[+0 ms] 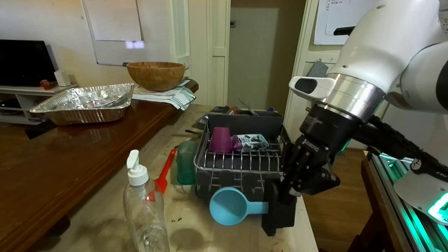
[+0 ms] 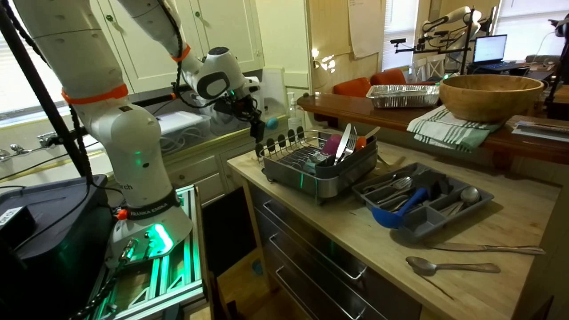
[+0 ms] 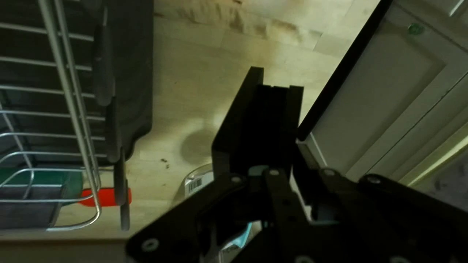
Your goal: Remove the blue measuring cup from the dishrack.
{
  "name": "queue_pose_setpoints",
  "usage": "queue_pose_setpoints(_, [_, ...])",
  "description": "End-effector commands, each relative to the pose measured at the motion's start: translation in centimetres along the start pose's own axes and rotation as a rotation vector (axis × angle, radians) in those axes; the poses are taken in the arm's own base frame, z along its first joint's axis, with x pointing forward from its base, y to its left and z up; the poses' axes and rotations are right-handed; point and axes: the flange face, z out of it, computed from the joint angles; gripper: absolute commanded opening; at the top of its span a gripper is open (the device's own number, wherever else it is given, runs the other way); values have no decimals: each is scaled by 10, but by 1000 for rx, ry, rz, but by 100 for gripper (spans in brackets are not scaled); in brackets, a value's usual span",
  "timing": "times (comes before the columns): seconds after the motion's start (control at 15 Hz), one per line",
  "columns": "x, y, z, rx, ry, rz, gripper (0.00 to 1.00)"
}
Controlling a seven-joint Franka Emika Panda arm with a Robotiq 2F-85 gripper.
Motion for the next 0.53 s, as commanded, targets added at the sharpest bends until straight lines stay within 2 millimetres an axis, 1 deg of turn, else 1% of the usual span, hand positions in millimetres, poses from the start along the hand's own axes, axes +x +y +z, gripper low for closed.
queue_pose_setpoints(0.0, [-17,6,24,-52,21,19,4])
queue_pose_setpoints(0.13, [-31,13,38,-53,-49,18,4])
queue_pose_setpoints(0.27, [-35,17,48,-53,-80,21,4])
queue_pose_setpoints(0.47, [-27,9,57,-33,-94,37,4])
